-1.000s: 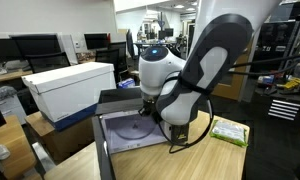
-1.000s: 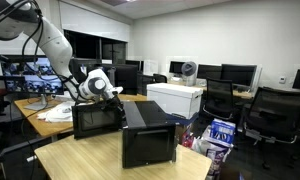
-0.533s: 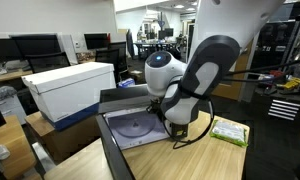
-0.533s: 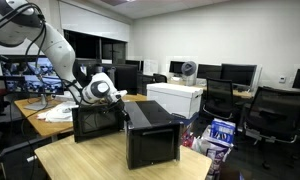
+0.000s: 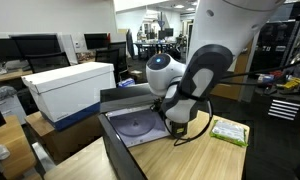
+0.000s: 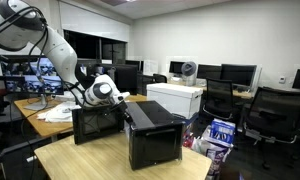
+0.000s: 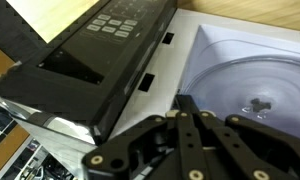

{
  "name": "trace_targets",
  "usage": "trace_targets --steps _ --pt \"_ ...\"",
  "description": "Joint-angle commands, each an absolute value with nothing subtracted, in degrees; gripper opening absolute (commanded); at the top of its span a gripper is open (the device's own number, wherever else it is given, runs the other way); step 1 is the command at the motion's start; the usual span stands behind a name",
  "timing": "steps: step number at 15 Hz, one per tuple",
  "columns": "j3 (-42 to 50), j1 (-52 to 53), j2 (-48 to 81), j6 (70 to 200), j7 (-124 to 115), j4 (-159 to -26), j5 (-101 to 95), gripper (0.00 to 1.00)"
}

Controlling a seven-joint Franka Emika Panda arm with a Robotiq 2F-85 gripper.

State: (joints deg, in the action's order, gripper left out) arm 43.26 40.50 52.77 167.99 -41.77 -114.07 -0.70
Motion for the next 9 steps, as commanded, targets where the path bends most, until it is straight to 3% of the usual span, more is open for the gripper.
trace_targets --steps 1,9 --pt "46.4 40.0 55.6 167.6 -42.8 -111.3 -0.7 0.00" --pt "47.1 39.6 57.0 167.0 -43.5 -110.1 -0.7 0.00"
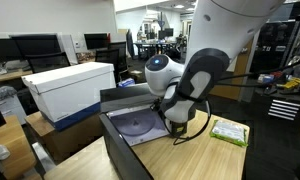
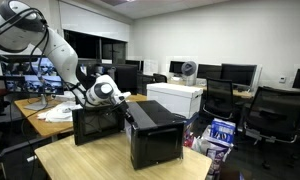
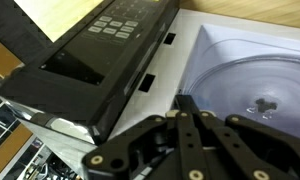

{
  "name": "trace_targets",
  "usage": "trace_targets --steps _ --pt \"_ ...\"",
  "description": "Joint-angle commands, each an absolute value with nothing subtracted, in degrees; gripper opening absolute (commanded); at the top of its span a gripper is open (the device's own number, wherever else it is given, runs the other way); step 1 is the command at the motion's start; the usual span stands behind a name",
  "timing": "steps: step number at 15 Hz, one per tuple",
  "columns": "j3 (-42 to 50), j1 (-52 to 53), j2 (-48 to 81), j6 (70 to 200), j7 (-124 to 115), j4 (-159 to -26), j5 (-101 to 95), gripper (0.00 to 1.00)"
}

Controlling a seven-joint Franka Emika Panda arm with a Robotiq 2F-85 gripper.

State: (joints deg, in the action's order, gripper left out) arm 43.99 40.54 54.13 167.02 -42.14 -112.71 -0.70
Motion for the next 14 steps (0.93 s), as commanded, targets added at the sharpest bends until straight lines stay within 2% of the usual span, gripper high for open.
trace_targets --steps 1,14 --pt "47.2 39.5 57.2 166.9 -43.7 -110.0 -0.6 0.00" --pt "47.3 35.7 60.7 162.1 -48.8 -103.4 -1.7 0.00"
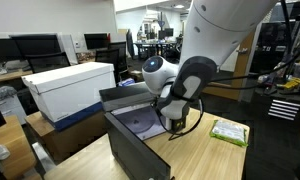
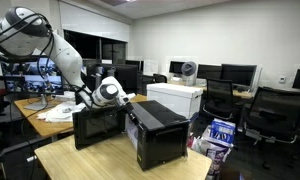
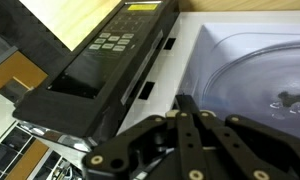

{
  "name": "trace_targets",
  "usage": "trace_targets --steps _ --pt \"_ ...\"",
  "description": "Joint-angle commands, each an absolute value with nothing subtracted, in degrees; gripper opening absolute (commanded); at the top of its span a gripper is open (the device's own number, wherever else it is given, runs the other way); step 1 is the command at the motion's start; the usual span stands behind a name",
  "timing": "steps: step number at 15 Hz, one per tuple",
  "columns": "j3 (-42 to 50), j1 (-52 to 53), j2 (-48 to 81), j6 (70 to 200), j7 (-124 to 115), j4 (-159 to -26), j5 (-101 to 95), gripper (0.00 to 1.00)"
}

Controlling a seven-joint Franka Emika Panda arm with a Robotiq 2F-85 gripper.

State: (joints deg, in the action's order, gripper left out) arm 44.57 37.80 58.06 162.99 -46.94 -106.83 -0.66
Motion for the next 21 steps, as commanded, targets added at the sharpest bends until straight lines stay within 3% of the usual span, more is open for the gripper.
trace_targets --steps 1,7,8,9,13,19,21 --pt "47.4 35.5 61.0 161.9 -48.8 -103.0 -1.9 0.00" --pt "46.9 34.8 61.5 160.8 -48.0 -101.7 -2.2 0.00" --pt "46.6 34.7 61.3 160.6 -47.6 -101.8 -2.5 0.26" --pt "45.7 34.2 60.4 160.4 -46.5 -101.9 -2.6 0.27" --pt "35.4 27.5 53.1 160.2 -33.9 -103.3 -3.9 0.51" --pt "20.0 16.1 46.0 153.9 -17.8 -105.8 -5.0 0.99" --pt "16.0 13.5 44.2 150.2 -16.5 -106.5 -3.7 1.00"
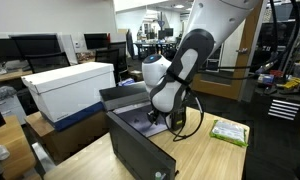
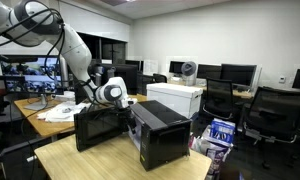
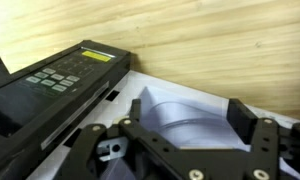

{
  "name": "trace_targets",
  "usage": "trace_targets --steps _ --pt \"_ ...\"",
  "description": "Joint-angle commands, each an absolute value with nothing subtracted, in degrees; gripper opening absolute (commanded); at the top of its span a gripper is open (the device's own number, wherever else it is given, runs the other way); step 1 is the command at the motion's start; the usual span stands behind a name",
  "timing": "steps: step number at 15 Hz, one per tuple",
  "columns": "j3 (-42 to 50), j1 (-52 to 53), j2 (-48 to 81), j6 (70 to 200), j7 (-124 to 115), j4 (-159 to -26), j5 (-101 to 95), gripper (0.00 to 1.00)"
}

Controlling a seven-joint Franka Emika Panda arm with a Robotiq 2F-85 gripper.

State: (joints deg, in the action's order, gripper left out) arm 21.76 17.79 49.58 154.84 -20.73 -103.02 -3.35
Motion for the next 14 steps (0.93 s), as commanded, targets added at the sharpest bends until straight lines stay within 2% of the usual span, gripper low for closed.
trace_targets --steps 1,5,8,12,14 --pt "14.4 12.5 43.4 147.7 -16.0 -106.7 -3.6 1.00" --pt "11.4 10.6 41.7 141.3 -15.1 -108.3 -5.1 1.00" --pt "11.7 10.5 42.0 137.3 -16.2 -109.1 -6.8 1.00" --pt "11.1 8.4 42.3 124.8 -14.3 -109.0 -8.0 1.00" --pt "12.2 8.5 42.4 124.3 -15.1 -109.5 -11.0 1.00"
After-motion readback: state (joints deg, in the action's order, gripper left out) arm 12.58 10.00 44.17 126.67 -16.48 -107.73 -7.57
